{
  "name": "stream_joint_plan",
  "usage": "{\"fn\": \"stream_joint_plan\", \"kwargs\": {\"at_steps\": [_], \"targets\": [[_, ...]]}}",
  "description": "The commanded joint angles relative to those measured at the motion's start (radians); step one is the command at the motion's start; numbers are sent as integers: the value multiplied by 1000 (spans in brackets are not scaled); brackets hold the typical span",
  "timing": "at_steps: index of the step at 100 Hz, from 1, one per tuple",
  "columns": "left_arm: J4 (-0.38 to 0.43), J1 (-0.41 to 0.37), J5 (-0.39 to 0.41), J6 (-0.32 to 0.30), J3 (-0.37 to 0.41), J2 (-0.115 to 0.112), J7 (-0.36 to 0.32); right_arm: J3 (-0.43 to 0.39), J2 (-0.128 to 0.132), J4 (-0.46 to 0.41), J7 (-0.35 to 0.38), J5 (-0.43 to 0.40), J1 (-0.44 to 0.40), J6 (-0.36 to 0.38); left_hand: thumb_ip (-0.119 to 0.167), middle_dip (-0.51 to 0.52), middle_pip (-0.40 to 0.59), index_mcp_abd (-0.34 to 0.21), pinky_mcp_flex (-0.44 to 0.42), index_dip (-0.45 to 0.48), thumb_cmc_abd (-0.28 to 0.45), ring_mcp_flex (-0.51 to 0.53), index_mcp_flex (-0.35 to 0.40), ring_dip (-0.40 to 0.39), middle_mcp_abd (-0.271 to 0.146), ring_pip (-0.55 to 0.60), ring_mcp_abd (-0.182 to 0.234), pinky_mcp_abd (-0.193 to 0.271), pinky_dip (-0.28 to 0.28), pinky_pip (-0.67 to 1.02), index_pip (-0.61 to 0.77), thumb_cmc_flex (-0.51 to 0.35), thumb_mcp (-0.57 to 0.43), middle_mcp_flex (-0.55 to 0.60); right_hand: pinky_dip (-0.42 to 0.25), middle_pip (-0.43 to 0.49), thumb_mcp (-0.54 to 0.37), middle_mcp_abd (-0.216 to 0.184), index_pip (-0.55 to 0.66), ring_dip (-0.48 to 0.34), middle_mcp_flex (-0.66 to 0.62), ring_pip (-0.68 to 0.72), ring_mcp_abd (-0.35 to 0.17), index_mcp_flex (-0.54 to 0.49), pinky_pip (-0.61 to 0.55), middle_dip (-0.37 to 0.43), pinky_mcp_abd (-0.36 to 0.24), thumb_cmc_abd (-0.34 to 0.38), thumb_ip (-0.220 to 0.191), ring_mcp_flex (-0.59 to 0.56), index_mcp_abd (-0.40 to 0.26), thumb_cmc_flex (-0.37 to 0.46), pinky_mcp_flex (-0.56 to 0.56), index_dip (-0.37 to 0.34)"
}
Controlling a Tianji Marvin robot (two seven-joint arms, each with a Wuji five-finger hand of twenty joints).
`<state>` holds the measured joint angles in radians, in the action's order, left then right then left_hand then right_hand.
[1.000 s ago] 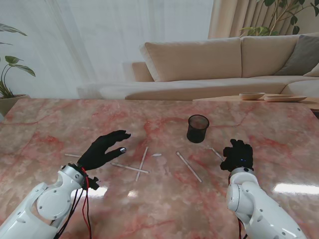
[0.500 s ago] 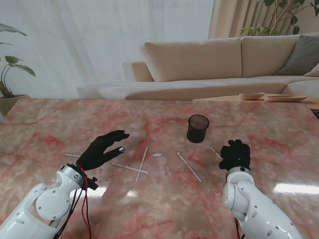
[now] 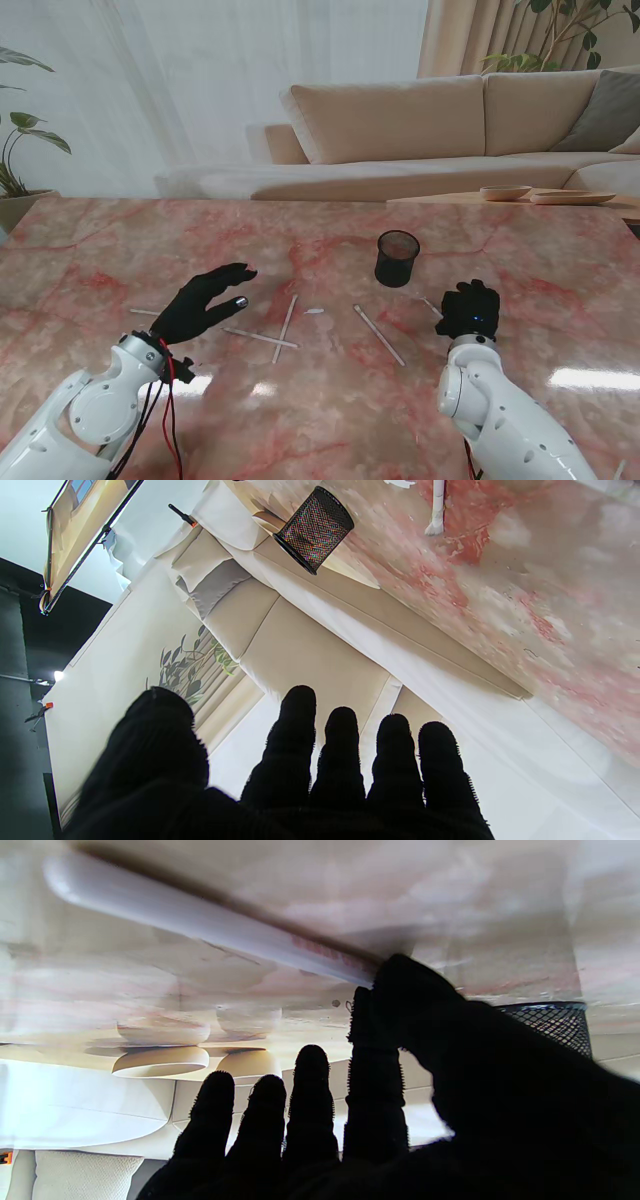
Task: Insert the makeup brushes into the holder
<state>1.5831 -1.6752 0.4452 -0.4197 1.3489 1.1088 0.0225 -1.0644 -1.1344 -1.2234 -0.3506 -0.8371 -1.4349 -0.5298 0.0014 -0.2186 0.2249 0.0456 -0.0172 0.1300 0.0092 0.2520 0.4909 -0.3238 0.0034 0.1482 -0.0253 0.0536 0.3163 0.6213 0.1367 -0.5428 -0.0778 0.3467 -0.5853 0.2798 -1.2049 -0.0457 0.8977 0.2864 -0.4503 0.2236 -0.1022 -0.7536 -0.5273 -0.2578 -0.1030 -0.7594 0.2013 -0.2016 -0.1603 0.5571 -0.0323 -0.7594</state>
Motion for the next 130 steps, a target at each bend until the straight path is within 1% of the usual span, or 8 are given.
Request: {"fn": "stream_joint_plan", "kwargs": {"at_steps": [1, 20, 39, 45, 74, 99, 118, 130], "targets": [[0, -6, 2, 3, 0, 2, 3, 14, -13, 46, 23, 13, -25, -11, 6, 16, -16, -13, -1, 5, -4, -38, 1, 8, -24, -27, 48, 36, -1, 1, 5, 9, 13, -25, -27, 16, -16, -15, -9, 18, -13, 6, -6, -123, -14, -19, 1, -50, 38, -17, -120, 25, 0, 50], [1, -6, 4, 4, 1, 2, 4, 24, -18, 71, 10, 27, -15, -12, 6, 17, -16, -14, -1, 6, -3, -38, 2, 9, -23, -27, 48, 36, -2, -1, 6, 8, 13, -26, -31, 19, -18, -20, 8, 20, -25, 12, -11, -141, -21, -22, -2, -36, 33, -21, -140, 4, 1, 35], [1, -9, 4, 5, 3, 2, 4, 41, -15, 90, 10, 20, -6, -15, 5, 17, -17, -15, -1, 7, -3, -39, 2, 9, -24, -28, 49, 36, -4, -4, 8, 8, 15, -27, -33, 23, -35, -24, 17, 21, -35, 14, -14, -159, -25, -27, -3, -44, 19, -24, -167, -14, 0, -11], [1, -10, 5, 5, 4, 2, 5, 50, -13, 96, 14, 13, -1, -20, 5, 17, -17, -17, -1, 7, -2, -40, 2, 9, -23, -29, 51, 36, -4, -5, 9, 7, 14, -26, -36, 27, -55, -23, -2, 23, -37, 17, -14, -167, -28, -35, -4, -47, 23, -25, -165, -21, -1, -57], [-2, -10, 2, 2, 12, 4, 9, 95, 4, 117, 61, -24, 21, -35, 5, 18, -18, -17, -1, 9, -1, -38, 4, 9, -24, -30, 49, 35, -6, -9, 12, 8, 16, -26, -48, 82, -155, -25, -5, 49, -45, 55, -25, -168, -45, -95, -13, -55, 30, -23, -158, -54, -3, -171], [-1, -15, 1, -1, 18, 5, 16, 118, 16, 130, 82, -52, 34, -34, 5, 18, -18, -20, -1, 11, 0, -37, 6, 9, -23, -31, 47, 33, -8, -13, 15, 9, 17, -25, -64, 164, -158, -25, -12, 96, -16, 132, -40, -133, -67, -194, -27, 16, 50, 10, -127, -42, 6, -299], [1, -17, 1, -3, 22, 5, 15, 106, 16, 108, 75, -64, 21, -44, 5, 18, -19, -20, -1, 11, 4, -39, 5, 9, -20, -31, 46, 30, -9, -17, 15, 9, 18, -25, -70, 215, -142, -33, -11, 111, -17, 164, -46, -113, -78, -242, -32, 56, 60, 24, -115, -23, 11, -351], [1, -17, 2, -3, 24, 6, 19, 88, 18, 82, 69, -84, 8, -41, 5, 18, -18, -19, -2, 11, 4, -38, 5, 8, -18, -30, 44, 29, -10, -18, 15, 8, 19, -25, -71, 229, -111, -38, -15, 115, -10, 174, -48, -97, -82, -265, -33, 98, 78, 29, -125, -12, 12, -390]]}}
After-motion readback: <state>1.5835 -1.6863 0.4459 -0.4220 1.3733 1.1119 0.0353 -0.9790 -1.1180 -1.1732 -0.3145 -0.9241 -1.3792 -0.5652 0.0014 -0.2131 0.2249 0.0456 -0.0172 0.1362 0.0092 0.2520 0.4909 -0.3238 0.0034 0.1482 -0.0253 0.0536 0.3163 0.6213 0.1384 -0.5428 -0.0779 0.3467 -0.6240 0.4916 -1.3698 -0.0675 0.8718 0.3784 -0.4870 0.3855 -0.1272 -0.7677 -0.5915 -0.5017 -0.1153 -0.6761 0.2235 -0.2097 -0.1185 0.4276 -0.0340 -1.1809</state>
